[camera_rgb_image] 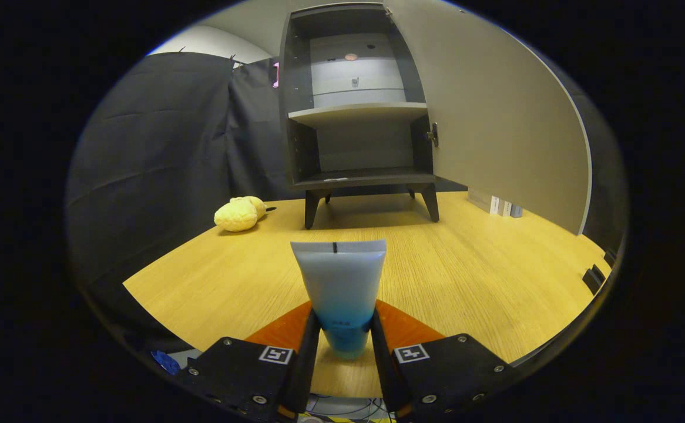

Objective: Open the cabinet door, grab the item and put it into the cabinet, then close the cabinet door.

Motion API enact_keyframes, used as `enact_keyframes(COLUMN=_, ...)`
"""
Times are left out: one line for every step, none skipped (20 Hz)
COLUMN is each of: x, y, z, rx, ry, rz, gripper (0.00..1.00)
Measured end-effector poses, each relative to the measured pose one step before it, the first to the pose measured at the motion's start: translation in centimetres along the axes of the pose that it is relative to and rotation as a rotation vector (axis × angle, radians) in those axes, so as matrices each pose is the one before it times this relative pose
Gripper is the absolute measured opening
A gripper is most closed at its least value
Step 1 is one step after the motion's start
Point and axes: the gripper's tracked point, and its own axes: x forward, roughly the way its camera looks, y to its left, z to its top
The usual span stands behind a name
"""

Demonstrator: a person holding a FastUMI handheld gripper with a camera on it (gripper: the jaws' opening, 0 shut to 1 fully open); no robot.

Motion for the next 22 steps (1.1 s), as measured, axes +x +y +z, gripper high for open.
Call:
enact_keyframes(x=-0.338, y=0.112, z=1.061, rx=-0.00104, ry=-0.00388, rz=0.00212, gripper=0.48)
enact_keyframes(x=-0.040, y=0.075, z=1.186, rx=-0.00261, ry=-0.00471, rz=0.00014, gripper=0.48)
enact_keyframes(x=-0.137, y=0.142, z=1.479, rx=-0.00217, ry=-0.00641, rz=0.00331, gripper=0.48)
enact_keyframes(x=-0.037, y=0.186, z=1.709, rx=-0.00426, ry=-0.00840, rz=0.00292, gripper=0.48)
enact_keyframes(x=-0.012, y=0.217, z=1.840, rx=-0.00605, ry=-0.01053, rz=0.00275, gripper=0.48)
enact_keyframes(x=0.044, y=0.177, z=1.988, rx=-0.00715, ry=-0.01044, rz=0.00234, gripper=0.48)
enact_keyframes(x=0.117, y=0.138, z=2.024, rx=-0.01494, ry=-0.01167, rz=0.00125, gripper=0.48)
enact_keyframes(x=0.053, y=0.061, z=1.889, rx=-0.01289, ry=-0.01234, rz=0.00007, gripper=0.48)
enact_keyframes(x=0.119, y=0.059, z=1.985, rx=-0.00335, ry=-0.01017, rz=0.00094, gripper=0.48)
enact_keyframes(x=0.288, y=0.337, z=1.741, rx=0.00153, ry=-0.00649, rz=0.00701, gripper=0.48)
enact_keyframes(x=0.390, y=0.156, z=1.572, rx=-0.00514, ry=0.00094, rz=0.00074, gripper=0.48)
enact_keyframes(x=0.647, y=-0.042, z=1.336, rx=-0.01825, ry=0.00372, rz=-0.00133, gripper=0.48)
enact_keyframes(x=0.547, y=-0.092, z=1.359, rx=-0.02076, ry=0.00124, rz=0.00132, gripper=0.48)
enact_keyframes(x=0.592, y=0.020, z=1.364, rx=-0.01852, ry=-0.00175, rz=0.00024, gripper=0.48)
enact_keyframes(x=0.719, y=-0.067, z=1.412, rx=-0.00400, ry=-0.00463, rz=0.00286, gripper=0.48)
enact_keyframes(x=1.041, y=0.058, z=1.214, rx=0.00400, ry=0.00099, rz=0.00521, gripper=0.48)
enact_keyframes(x=1.040, y=-0.252, z=1.218, rx=0.00482, ry=0.00077, rz=-0.00414, gripper=0.48)
enact_keyframes(x=1.117, y=-0.202, z=1.307, rx=0.00421, ry=-0.00165, rz=-0.00164, gripper=0.48)
enact_keyframes(x=1.194, y=-0.100, z=1.522, rx=0.00224, ry=-0.00964, rz=0.00077, gripper=0.48)
enact_keyframes(x=1.081, y=-0.197, z=1.482, rx=-0.00630, ry=-0.01410, rz=-0.00087, gripper=0.48)
enact_keyframes(x=1.442, y=-0.180, z=1.499, rx=-0.01272, ry=-0.01428, rz=0.00119, gripper=0.48)
enact_keyframes(x=1.229, y=-0.113, z=1.301, rx=-0.01104, ry=-0.01185, rz=0.00863, gripper=0.48)
